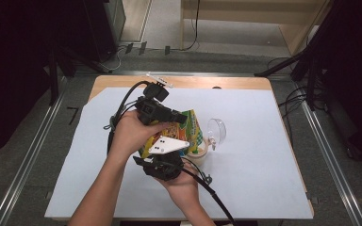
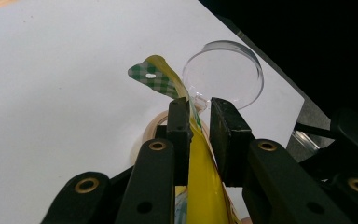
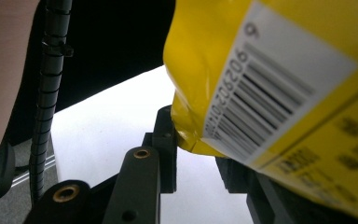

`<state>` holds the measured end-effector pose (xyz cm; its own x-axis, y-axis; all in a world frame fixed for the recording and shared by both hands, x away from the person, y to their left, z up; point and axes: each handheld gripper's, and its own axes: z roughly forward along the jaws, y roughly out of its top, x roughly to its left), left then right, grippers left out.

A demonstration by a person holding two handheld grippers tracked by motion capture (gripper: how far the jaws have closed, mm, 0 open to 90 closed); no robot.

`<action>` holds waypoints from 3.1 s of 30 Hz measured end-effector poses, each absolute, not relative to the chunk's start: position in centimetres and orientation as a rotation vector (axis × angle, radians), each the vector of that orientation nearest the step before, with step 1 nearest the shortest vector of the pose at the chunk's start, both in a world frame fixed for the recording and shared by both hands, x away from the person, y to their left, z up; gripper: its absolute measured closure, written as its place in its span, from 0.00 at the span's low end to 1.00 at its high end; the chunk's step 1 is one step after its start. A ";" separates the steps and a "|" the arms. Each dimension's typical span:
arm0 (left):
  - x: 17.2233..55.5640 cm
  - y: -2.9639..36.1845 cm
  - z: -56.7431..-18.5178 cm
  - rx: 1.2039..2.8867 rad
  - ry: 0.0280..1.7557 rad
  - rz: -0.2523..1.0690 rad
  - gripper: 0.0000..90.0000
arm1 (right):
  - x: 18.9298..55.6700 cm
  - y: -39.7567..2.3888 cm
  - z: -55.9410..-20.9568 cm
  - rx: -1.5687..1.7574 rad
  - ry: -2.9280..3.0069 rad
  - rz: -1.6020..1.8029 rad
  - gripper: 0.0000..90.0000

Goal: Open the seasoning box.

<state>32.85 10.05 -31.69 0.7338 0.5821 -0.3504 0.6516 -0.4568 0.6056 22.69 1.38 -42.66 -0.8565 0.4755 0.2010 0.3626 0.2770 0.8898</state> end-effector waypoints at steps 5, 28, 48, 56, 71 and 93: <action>32.8 10.0 -31.7 2.181 0.923 -0.121 0.87 | 22.7 1.4 -42.7 0.797 2.426 1.648 0.81; 32.7 9.8 -31.7 2.186 0.922 -0.127 0.87 | 22.7 1.4 -42.9 0.797 2.421 1.650 0.82; 32.3 9.4 -31.5 2.205 0.917 -0.091 0.87 | 22.6 1.2 -42.9 0.800 2.414 1.664 0.82; 32.2 9.4 -31.3 2.198 0.905 -0.087 0.87 | 22.6 1.1 -42.7 0.794 2.420 1.656 0.82; 32.3 9.4 -31.3 2.193 0.911 -0.090 0.86 | 22.5 1.1 -42.3 0.815 2.439 1.648 0.82; 32.6 10.2 -31.3 2.169 0.926 -0.128 0.88 | 22.5 1.3 -42.1 0.765 2.447 1.620 0.82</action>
